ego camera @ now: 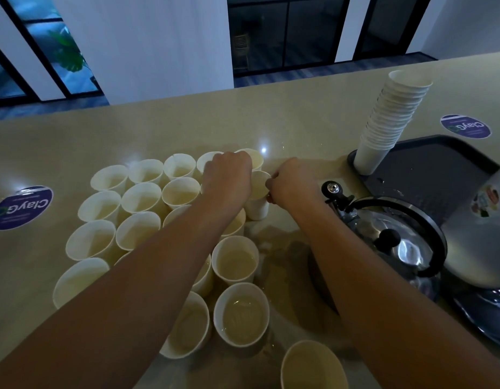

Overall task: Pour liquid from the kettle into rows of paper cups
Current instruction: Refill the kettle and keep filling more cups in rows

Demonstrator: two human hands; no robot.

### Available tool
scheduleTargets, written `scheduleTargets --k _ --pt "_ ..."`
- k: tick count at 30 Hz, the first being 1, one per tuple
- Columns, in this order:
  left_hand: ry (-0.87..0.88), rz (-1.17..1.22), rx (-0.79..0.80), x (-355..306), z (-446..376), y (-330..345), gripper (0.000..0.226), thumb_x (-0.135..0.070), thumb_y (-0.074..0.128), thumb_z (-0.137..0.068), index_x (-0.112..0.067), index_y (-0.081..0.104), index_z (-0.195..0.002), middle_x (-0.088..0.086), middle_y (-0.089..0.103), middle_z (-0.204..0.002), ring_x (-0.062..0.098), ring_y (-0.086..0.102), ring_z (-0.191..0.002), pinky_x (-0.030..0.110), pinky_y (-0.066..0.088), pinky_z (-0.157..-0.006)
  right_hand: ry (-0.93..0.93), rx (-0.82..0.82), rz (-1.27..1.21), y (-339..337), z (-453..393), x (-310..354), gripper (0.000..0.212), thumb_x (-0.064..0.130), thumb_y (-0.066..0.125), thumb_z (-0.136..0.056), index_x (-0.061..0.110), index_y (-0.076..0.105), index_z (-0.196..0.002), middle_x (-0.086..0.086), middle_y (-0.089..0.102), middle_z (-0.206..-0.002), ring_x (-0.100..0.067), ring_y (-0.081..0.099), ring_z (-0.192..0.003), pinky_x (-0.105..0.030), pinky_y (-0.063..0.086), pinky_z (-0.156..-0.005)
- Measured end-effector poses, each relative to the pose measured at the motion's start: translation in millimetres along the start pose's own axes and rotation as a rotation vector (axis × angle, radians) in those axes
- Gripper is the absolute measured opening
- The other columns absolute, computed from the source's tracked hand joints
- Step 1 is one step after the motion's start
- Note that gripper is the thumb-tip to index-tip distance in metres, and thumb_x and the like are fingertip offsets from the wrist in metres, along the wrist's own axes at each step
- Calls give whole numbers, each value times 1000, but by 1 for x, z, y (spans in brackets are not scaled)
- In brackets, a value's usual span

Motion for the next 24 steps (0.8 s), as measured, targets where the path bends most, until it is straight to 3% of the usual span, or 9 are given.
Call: scheduleTargets --k 3,6,8,10,12,18,24 --pt "-21 26 -15 6 2 -1 20 -12 68 -89 -13 73 -109 6 68 -90 20 57 -78 32 47 -71 -9 17 -66 4 0 -1 18 18 61 -90 4 71 -86 -8 71 -78 -17 56 -57 -23 31 -43" --pt "-45 140 -1 9 11 -11 22 -18 65 -90 -16 72 -110 4 70 -96 22 62 -83 33 48 -71 -26 19 -30 -1 10 -1 27 27 57 -98 7 63 -81 -6 69 -77 -16 59 -59 -23 34 -44" --pt "-34 240 4 7 24 -25 25 -21 62 -89 -18 72 -112 2 70 -100 22 63 -89 33 48 -73 -89 -48 -89 -17 28 3 28 30 54 -100 7 69 -92 -9 71 -83 -18 61 -64 -27 43 -49" --pt "-29 349 -2 5 43 -45 29 -26 62 -90 -25 70 -118 -4 71 -105 18 64 -93 31 47 -75 -129 -70 -212 -31 52 4 29 34 56 -100 12 72 -108 -7 72 -89 -21 67 -75 -35 56 -68" --pt "-21 431 -9 3 69 -65 30 -31 61 -91 -31 68 -120 -10 71 -106 13 63 -94 29 47 -76 -152 29 -240 -35 78 6 25 38 59 -99 19 73 -107 -1 73 -84 -19 70 -78 -40 60 -77" --pt "80 664 81 -13 152 -87 24 -35 61 -94 -41 67 -117 -23 67 -101 -5 59 -83 10 39 -68 -236 547 -10 -23 158 -5 17 46 67 -91 30 74 -91 10 73 -74 -4 68 -64 -26 55 -72" --pt "58 809 147 -14 208 -64 23 -34 63 -94 -41 68 -115 -28 66 -97 -7 58 -88 4 40 -66 -284 739 117 -11 202 -29 29 61 76 -73 45 74 -97 26 73 -91 8 67 -84 -26 53 -88"
Point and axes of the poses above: each hand's wrist, its own z-axis away from the middle knuckle, its own y-axis out of the palm, x = y × z, the point moved 9 cm from there along -z, towards the middle knuckle
